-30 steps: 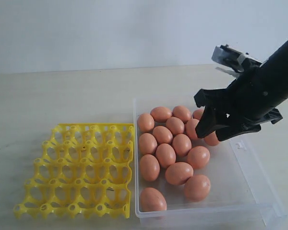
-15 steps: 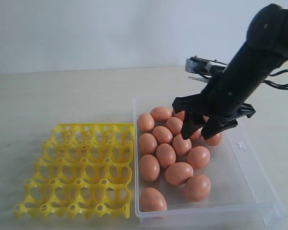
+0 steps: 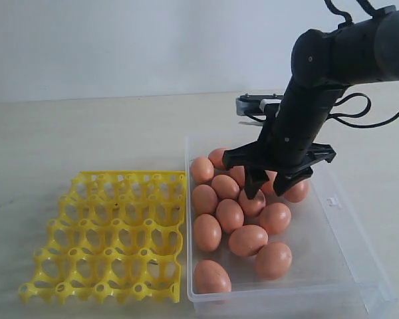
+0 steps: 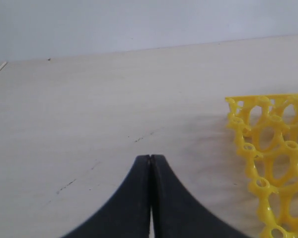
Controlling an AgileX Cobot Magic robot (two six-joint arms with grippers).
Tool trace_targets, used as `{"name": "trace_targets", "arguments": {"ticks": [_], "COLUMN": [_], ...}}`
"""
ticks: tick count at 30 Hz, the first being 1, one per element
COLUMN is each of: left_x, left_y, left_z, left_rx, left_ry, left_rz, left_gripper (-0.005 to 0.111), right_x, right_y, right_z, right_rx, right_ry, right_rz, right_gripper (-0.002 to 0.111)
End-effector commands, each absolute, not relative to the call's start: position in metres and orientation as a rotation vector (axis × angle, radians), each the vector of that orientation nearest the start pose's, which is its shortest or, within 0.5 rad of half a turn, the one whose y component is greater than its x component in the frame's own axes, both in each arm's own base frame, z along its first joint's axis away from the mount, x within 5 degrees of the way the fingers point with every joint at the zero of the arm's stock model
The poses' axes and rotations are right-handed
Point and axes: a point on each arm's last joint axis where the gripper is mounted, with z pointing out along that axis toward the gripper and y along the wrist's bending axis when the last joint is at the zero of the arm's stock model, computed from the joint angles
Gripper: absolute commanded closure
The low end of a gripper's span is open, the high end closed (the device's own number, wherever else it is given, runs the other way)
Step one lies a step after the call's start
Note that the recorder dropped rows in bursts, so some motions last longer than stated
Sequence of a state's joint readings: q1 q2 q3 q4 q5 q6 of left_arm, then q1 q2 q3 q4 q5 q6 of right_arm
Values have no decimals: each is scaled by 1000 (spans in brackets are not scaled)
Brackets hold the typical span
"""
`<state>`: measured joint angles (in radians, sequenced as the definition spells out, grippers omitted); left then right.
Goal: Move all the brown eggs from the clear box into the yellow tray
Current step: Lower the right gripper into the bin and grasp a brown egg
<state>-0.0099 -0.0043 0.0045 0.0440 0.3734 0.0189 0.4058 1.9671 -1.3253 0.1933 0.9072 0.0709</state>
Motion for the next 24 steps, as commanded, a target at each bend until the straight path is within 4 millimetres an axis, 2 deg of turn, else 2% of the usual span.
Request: {"name": "trace_targets", "arguments": {"ticks": [1,7,14,17,23,24], "left_x": [53,53,53,53,53,53], "left_y": [1,1,1,1,1,1], "left_z": [180,180,180,180,180,180], "left_rx": [56,56,56,56,56,56], "left_ry": [1855,1855,1855,1855,1855,1855], "left_rz": [56,56,56,56,56,56], "left_gripper": [107,107,107,107,107,107], "right_x": [346,346,349,349,349,349], "right_y": [173,183,183,183,182,182], "right_z": [155,136,118,117,126,131], "right_rx": [-339,-390,-388,-387,-466,-477], "right_ry": [3035,3040,3057,3049,3014,3000], "right_rz": [307,302,239,235,236,239], "right_gripper": [57,50,51,64,109,108]}}
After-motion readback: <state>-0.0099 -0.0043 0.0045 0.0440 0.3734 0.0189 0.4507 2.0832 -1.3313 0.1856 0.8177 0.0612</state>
